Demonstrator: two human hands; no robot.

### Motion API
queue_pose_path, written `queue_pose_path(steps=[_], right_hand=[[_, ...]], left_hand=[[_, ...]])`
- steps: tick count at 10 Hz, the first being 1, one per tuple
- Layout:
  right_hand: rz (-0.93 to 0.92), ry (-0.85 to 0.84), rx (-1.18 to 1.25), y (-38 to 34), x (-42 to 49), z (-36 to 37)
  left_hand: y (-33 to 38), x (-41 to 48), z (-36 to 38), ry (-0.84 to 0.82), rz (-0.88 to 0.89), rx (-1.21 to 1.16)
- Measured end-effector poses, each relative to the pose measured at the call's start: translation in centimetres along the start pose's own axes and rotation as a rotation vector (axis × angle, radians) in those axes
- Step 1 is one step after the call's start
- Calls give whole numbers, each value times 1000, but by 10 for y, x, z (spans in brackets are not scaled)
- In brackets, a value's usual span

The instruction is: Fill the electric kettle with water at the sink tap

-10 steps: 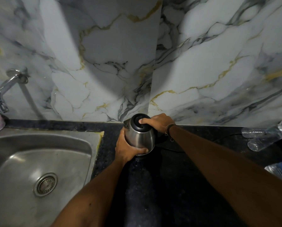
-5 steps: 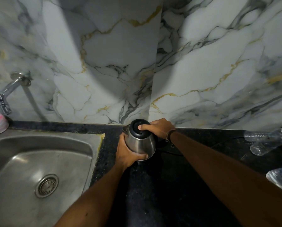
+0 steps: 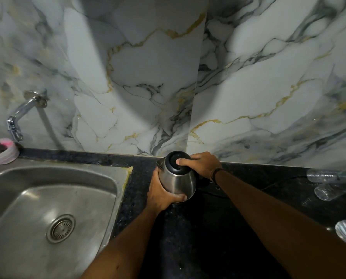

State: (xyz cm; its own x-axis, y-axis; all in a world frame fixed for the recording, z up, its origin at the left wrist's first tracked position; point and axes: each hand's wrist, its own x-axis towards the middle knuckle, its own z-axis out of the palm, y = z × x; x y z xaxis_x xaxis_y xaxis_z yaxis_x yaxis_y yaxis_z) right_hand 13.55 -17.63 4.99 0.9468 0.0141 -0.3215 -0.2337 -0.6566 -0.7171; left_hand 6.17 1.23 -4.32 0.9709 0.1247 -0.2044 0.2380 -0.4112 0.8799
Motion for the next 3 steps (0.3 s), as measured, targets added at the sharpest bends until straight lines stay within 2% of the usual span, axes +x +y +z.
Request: queue_pose_path(steps=[2, 3], right_hand=[[45, -27, -81, -17, -21, -7], [23, 41, -97, -18, -37, -8]], left_hand=[[5, -6, -5, -73, -25, -83], [8, -19, -16, -95, -12, -35]])
